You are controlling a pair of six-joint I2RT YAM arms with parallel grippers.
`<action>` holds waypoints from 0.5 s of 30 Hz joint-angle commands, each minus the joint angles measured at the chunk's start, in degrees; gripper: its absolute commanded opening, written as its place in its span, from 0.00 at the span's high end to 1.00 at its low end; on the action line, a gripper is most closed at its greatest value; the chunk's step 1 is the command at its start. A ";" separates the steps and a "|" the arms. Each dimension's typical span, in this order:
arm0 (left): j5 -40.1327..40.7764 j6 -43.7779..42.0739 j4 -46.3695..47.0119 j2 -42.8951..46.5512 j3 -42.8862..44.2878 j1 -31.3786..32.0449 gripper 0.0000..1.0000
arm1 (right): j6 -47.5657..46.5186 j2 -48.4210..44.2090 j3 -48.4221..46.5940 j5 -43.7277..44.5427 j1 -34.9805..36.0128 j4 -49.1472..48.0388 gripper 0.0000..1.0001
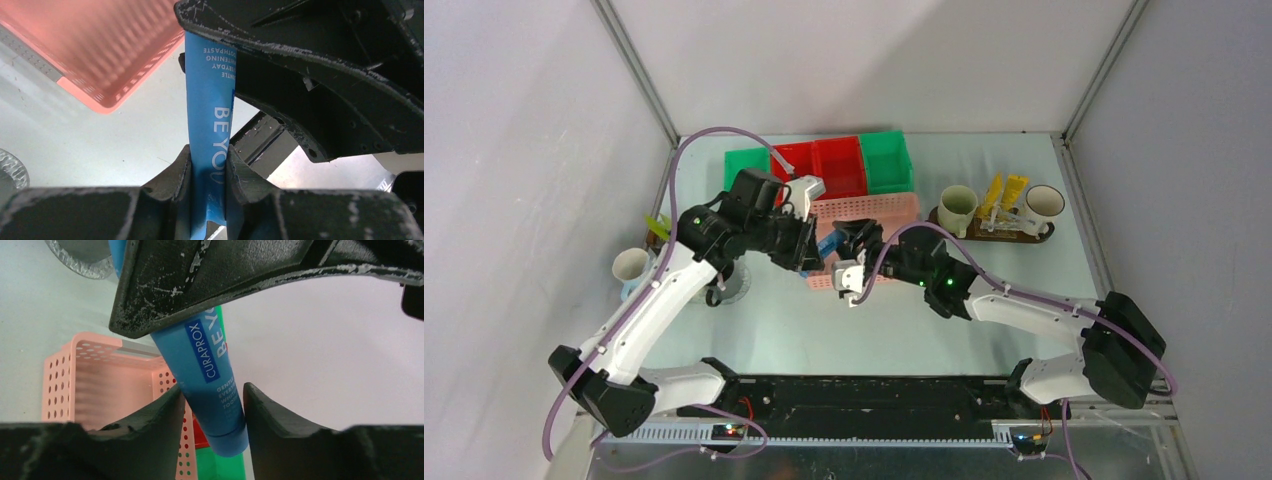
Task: Prepare toiletry sets of a toothbrush and toothpaste on the tray
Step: Pick up the toothpaste from the storage box.
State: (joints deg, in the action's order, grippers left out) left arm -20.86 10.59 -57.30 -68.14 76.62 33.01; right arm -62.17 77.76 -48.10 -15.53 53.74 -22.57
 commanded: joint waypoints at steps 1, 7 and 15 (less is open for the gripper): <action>-3.08 1.72 2.02 0.37 2.31 0.61 0.86 | -2.03 0.67 -2.53 1.01 1.14 -1.20 0.56; -2.48 3.17 3.87 1.79 2.31 0.64 0.66 | 0.58 0.11 -2.53 1.78 1.22 -0.87 0.77; 6.62 7.50 9.88 5.99 2.50 0.60 0.31 | 9.01 -1.46 -2.52 2.06 -0.55 -0.21 0.87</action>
State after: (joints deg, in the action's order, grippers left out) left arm -19.27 14.59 -53.74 -65.76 76.64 33.17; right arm -59.46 77.89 -48.25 -14.57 54.19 -20.60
